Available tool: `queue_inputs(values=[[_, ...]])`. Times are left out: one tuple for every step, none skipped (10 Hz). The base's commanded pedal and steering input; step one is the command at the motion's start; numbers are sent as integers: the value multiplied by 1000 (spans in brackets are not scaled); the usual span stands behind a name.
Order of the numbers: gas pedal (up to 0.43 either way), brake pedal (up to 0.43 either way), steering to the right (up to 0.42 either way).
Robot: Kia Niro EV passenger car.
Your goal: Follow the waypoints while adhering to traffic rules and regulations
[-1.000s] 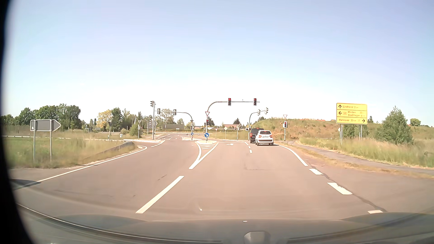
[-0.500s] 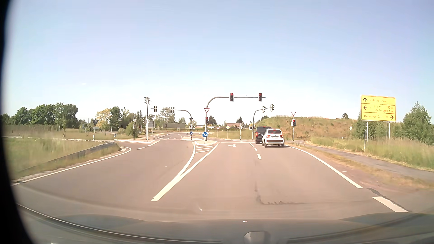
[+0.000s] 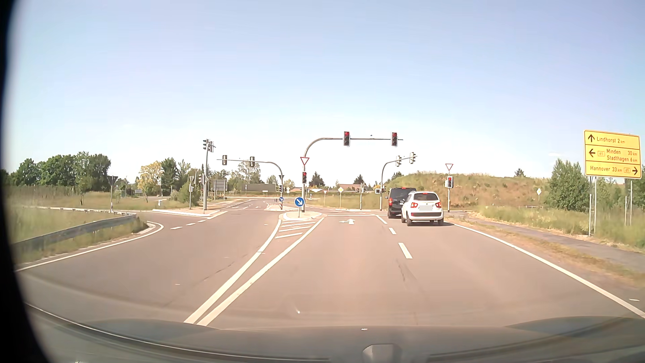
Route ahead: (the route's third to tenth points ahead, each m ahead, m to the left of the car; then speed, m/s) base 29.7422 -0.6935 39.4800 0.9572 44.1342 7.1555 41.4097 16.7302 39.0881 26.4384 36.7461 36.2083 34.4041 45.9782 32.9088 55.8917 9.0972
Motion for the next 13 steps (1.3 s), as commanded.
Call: queue_inputs(values=[[0, 201, 1], [0, 213, 1], [0, 213, 1], [0, 226, 2], [0, 232, 3], [0, 238, 4], [0, 244, 5], [0, 256, 5], [0, 250, 5], [0, 256, 5], [0, 256, 5], [0, 256, 5], [0, 256, 5]])
